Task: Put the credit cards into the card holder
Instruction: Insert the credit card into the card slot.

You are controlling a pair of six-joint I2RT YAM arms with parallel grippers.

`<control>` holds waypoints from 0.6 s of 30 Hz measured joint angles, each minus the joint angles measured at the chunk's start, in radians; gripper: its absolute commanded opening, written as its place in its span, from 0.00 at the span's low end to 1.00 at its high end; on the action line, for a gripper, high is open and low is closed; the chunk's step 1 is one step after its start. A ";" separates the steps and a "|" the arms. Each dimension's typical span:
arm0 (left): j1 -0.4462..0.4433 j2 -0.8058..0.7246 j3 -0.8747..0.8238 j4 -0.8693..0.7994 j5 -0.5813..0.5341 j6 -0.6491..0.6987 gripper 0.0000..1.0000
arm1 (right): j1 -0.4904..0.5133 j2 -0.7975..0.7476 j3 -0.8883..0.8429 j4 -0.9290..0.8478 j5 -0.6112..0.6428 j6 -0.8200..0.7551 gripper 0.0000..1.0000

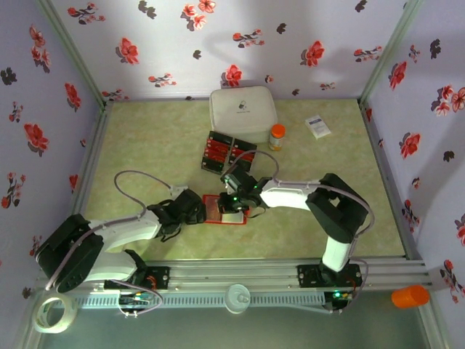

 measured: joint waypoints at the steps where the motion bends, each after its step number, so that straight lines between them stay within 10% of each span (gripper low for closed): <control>1: 0.000 0.003 0.000 0.002 -0.002 0.000 1.00 | 0.000 -0.008 0.000 -0.006 0.005 -0.003 0.06; 18: 0.000 0.010 -0.008 0.020 -0.014 0.000 1.00 | -0.009 0.030 0.012 -0.023 0.015 -0.019 0.04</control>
